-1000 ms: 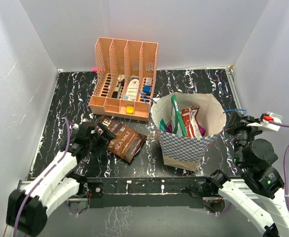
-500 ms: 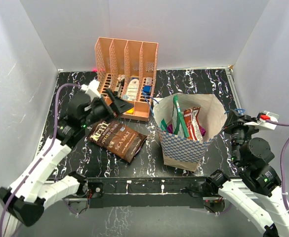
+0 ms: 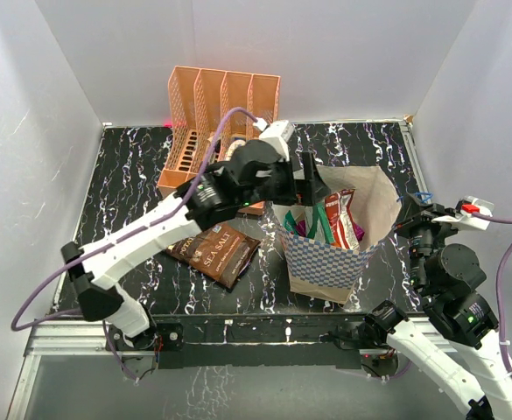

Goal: Take the snacks out of the paper bag
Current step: Take out the snack from the paper bag.

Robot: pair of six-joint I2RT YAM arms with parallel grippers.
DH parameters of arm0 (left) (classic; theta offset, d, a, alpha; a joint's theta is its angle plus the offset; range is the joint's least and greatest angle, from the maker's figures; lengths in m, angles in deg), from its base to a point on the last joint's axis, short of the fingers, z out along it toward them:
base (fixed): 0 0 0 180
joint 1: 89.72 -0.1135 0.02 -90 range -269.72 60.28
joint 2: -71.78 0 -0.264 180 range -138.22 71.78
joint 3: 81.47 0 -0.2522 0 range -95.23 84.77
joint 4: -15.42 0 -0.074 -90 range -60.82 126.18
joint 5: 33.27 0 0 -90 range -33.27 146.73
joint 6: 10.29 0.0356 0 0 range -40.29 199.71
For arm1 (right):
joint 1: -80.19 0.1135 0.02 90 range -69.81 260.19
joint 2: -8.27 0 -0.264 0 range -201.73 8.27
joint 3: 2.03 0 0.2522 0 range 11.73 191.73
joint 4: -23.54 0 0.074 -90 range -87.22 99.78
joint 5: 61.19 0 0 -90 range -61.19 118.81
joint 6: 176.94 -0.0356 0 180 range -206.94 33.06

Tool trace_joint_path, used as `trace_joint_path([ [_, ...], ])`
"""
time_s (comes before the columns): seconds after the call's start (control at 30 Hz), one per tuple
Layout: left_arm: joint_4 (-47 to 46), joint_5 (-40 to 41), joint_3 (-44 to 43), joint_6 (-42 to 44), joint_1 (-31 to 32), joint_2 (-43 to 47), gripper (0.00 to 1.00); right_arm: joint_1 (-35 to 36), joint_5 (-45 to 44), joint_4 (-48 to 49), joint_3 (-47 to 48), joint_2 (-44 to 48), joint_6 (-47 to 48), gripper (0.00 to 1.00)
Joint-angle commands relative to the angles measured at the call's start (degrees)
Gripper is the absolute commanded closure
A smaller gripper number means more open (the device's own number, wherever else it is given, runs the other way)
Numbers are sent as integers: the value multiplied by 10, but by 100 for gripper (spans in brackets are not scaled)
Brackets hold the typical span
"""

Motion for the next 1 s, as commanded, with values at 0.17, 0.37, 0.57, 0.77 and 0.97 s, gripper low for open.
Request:
trace_joint_path([
  [0.17, 255, 225, -215, 58, 45, -152, 13, 1, 6, 40, 23, 6, -9, 92],
  [0.37, 269, 205, -254, 74, 46, -207, 33, 1, 8, 40, 23, 3, -9, 92],
  [0.57, 264, 205, -233, 68, 46, -208, 64, 1, 4, 40, 19, 5, -7, 92],
  [0.77, 248, 198, -228, 74, 46, -201, 85, 1, 8, 40, 17, 1, -10, 92],
  [0.97, 219, 167, -250, 89, 46, -175, 100, 1, 10, 40, 14, 4, -15, 92],
])
